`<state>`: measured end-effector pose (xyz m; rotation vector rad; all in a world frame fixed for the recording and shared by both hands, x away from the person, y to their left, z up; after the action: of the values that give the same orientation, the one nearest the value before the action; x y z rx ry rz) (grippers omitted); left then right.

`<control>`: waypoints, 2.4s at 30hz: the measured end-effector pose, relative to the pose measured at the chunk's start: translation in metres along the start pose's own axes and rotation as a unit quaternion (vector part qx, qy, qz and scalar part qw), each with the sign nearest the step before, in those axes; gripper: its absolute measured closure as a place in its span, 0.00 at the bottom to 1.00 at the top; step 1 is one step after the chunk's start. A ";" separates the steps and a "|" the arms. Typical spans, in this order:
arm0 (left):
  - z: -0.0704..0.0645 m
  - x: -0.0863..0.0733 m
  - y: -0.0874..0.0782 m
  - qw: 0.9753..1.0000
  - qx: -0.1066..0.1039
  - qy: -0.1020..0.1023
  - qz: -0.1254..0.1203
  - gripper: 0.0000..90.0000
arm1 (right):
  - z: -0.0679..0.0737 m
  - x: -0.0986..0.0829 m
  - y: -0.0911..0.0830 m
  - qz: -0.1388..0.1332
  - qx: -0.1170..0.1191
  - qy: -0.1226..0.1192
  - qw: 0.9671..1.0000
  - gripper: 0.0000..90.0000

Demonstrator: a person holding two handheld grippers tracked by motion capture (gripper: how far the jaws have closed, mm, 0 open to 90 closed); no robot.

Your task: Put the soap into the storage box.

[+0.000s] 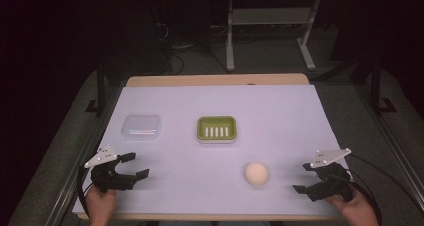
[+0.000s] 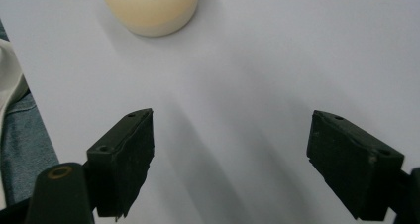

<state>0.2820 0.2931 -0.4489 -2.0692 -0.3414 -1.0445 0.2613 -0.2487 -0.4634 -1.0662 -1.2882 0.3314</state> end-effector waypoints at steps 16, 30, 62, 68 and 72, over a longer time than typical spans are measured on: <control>0.000 -0.002 0.000 1.000 -0.002 0.005 0.004 0.14 | 0.011 0.027 0.009 0.002 0.015 -0.042 0.999 0.19; 0.000 -0.003 0.000 1.000 -0.007 -0.001 0.005 0.14 | 0.017 0.045 0.015 0.004 0.032 -0.056 0.998 0.18; 0.000 -0.004 -0.001 1.000 -0.003 0.001 0.007 0.14 | 0.015 0.092 0.040 0.033 0.070 -0.112 0.991 0.16; 0.001 -0.004 -0.002 1.000 -0.003 0.001 0.005 0.14 | 0.014 0.100 0.045 0.035 0.076 -0.123 0.989 0.16; 0.001 -0.004 -0.002 1.000 -0.004 0.000 0.004 0.14 | 0.017 0.107 0.050 0.041 0.082 -0.125 0.988 0.16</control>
<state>0.2789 0.2953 -0.4513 -2.0749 -0.3280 -1.0426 0.2966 -0.1374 -0.4391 -0.9613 -1.4147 0.6402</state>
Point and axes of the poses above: each handheld gripper's, and its own axes: y roughly forward along the jaws, x roughly out of its top, z roughly to its left, the point moved 5 cm from there along y, roughly forward along the jaws, and after that the axes turned 14 degrees about -y, right-handed, at the moved point
